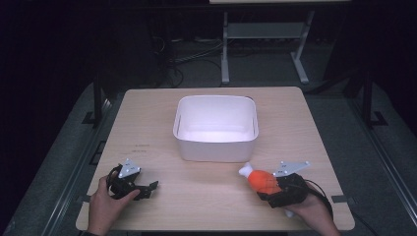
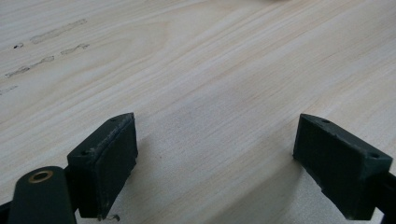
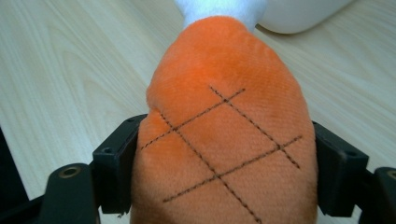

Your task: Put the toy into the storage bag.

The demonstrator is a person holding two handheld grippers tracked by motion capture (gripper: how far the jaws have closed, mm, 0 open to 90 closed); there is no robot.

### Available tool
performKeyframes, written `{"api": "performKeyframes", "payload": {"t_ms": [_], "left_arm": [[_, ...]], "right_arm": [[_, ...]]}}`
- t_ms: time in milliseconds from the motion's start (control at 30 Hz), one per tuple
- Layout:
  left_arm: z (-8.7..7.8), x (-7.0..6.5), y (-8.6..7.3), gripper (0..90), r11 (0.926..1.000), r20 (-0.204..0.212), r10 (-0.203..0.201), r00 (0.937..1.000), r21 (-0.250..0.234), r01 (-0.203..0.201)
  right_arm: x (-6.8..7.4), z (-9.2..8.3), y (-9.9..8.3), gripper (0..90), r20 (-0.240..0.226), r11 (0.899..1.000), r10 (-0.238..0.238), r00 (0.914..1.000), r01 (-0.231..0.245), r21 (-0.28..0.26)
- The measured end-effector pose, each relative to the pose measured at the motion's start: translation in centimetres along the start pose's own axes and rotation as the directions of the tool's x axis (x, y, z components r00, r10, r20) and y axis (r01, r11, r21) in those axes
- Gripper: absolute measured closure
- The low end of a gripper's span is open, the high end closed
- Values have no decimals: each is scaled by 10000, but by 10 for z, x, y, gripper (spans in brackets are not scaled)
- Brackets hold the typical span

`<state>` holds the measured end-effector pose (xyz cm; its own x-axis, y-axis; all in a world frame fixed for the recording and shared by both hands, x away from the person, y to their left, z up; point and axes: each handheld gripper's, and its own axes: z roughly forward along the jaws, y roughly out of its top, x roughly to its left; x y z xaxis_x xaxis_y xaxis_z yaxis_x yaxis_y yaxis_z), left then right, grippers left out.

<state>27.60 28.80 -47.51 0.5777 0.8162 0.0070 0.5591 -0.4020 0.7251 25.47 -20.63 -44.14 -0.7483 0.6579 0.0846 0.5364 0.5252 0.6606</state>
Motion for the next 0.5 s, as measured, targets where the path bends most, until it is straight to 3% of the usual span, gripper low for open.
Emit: {"api": "performKeyframes", "payload": {"t_ms": [500], "left_arm": [[0, 0, 0, 129, 10000, 0, 3, 10000, 1, -3]], "right_arm": [[-29, -26, -8, 226, 551, 9985, 433, 9975, -414, -363]]}}
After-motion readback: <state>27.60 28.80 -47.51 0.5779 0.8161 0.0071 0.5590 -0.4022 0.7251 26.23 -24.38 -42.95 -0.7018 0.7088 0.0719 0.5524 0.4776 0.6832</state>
